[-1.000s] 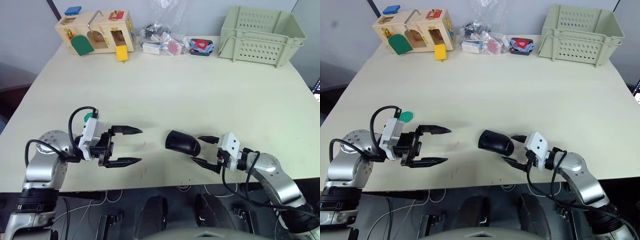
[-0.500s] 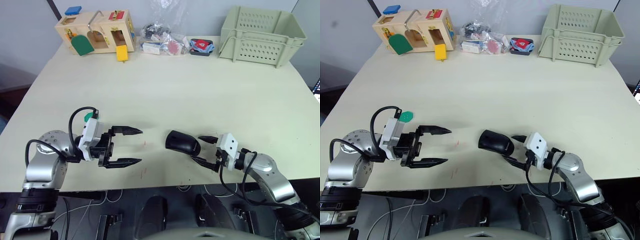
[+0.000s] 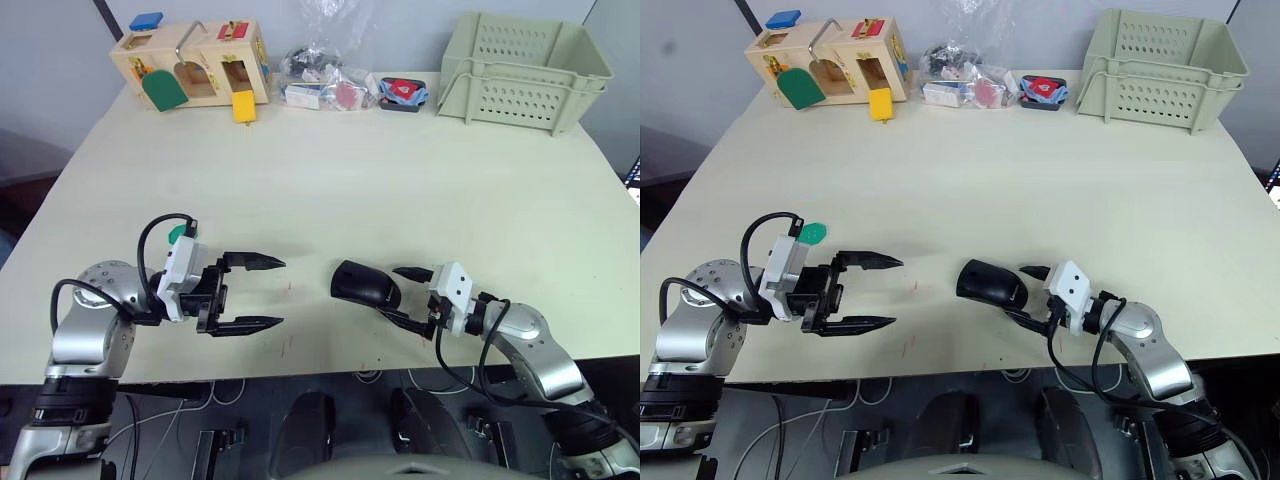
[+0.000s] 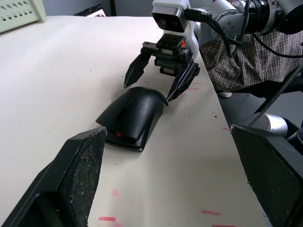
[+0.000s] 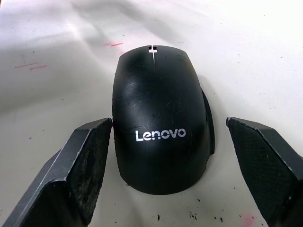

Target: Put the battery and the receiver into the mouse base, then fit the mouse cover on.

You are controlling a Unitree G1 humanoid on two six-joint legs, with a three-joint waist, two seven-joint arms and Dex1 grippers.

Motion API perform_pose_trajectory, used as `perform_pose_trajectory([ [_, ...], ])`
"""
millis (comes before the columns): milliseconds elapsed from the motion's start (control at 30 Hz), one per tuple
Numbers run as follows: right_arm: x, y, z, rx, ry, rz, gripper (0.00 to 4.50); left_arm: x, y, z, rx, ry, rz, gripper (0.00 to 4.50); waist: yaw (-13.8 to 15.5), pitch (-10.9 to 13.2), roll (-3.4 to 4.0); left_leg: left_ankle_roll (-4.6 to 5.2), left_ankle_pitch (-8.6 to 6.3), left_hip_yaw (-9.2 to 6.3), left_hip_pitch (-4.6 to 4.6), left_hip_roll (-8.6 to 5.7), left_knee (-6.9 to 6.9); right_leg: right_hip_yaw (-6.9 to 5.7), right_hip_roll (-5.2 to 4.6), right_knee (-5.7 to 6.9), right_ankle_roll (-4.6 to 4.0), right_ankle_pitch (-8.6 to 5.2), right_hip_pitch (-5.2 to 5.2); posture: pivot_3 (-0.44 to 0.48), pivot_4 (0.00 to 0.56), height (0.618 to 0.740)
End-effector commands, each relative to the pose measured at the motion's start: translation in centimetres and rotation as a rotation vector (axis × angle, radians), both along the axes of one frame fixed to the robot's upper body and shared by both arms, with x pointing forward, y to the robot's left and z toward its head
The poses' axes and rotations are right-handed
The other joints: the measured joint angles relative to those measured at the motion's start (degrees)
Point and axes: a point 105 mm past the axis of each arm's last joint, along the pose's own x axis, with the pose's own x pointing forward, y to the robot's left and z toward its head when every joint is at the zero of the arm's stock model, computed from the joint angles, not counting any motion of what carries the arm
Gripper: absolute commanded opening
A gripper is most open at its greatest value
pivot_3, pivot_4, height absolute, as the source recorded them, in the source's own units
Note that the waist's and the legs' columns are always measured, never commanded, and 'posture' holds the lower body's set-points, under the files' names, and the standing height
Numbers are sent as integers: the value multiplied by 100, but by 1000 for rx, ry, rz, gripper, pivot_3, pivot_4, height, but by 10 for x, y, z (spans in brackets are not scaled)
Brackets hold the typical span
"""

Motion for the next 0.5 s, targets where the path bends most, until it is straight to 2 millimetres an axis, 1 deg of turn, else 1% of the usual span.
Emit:
perform_pose_trajectory([
  [33, -1, 2, 3, 4, -3, 16, 4056, -2, -1, 5, 6, -24, -16, 4500, 0, 0, 0, 0, 0, 0, 0, 0, 0, 0, 0, 0, 0, 0, 0, 0, 150, 740],
  [433, -3, 2, 1, -3, 27, 23, 4056, -2, -1, 4, 3, -21, -11, 4500, 1, 0, 0, 0, 0, 0, 0, 0, 0, 0, 0, 0, 0, 0, 0, 0, 150, 740],
  [500, -3, 2, 1, -1, 27, 23, 3518, -2, -1, 4, 3, -21, -11, 4500, 0, 0, 0, -1, 0, 0, 0, 0, 0, 0, 0, 1, 0, 0, 0, 0, 150, 740],
])
